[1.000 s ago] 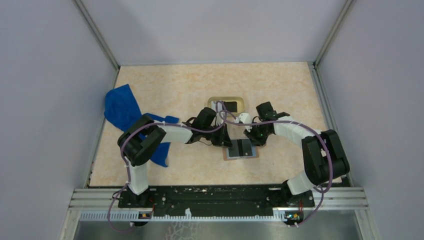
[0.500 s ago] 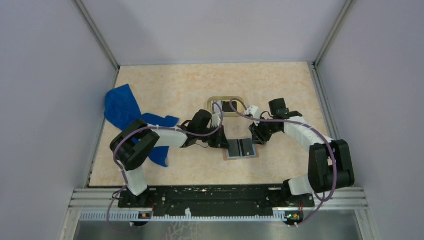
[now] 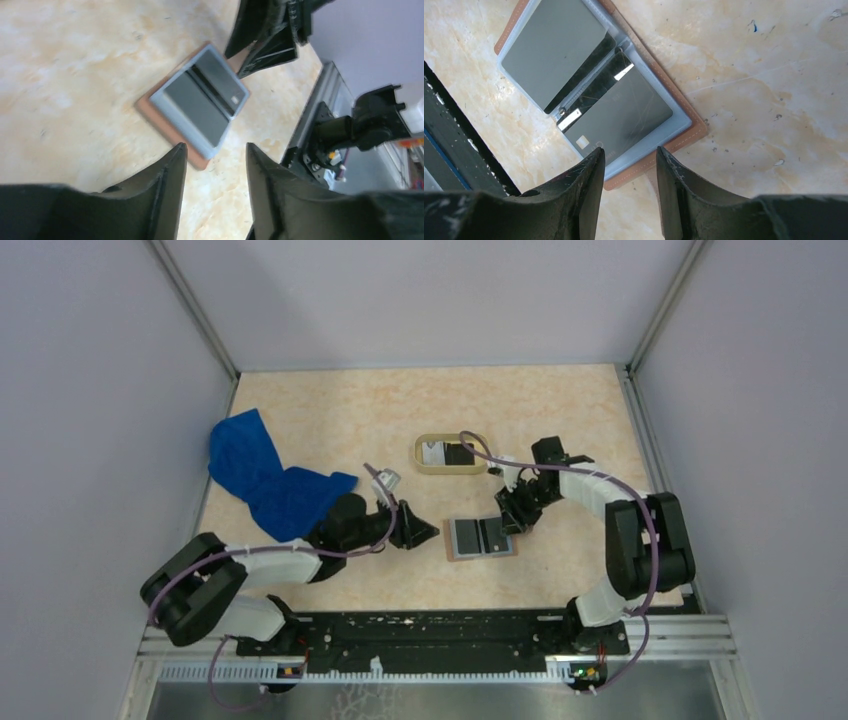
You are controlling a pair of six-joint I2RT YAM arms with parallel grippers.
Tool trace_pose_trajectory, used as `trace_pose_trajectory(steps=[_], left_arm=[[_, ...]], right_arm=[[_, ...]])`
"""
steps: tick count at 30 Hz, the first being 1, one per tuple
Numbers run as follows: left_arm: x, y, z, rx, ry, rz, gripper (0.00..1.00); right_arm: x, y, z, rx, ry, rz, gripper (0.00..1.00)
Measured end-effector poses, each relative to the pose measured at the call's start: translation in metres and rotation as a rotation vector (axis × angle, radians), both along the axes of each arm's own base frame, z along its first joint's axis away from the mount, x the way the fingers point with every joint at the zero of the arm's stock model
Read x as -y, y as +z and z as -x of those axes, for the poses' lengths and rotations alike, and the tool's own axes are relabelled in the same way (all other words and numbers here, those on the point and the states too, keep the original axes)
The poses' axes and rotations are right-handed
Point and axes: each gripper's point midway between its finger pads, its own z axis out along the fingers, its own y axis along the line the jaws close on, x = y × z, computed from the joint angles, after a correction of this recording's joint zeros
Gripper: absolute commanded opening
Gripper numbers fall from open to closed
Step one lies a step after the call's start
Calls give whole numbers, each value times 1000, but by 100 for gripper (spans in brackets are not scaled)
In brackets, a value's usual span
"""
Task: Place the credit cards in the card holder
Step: Insert the credit card into the card holder, then turn over the card slot in the card holder.
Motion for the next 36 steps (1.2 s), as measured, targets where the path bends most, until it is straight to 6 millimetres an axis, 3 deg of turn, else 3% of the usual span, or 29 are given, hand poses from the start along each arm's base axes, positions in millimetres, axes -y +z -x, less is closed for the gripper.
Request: trace_pose_trajectory(steps=[2,7,13,21,36], left_arm=[[-15,-7,-3,15,77,0,97],[-47,-22,-19,-25,223,2,99],[-45,-23,-22,-52,211,23,82],[-22,-41,-20,-165,113,-4,59],[1,-54,-16,-266,13,-47,49]], right_arm=[[1,-1,-1,-9,-7,8,43],[0,-3,-3,-26,-16,12,43],[0,-9,0,-65,-17,16,43],[-4,-5,3,-93,-14,-13,40],[-15,9,9,-146,-13,-115,39]])
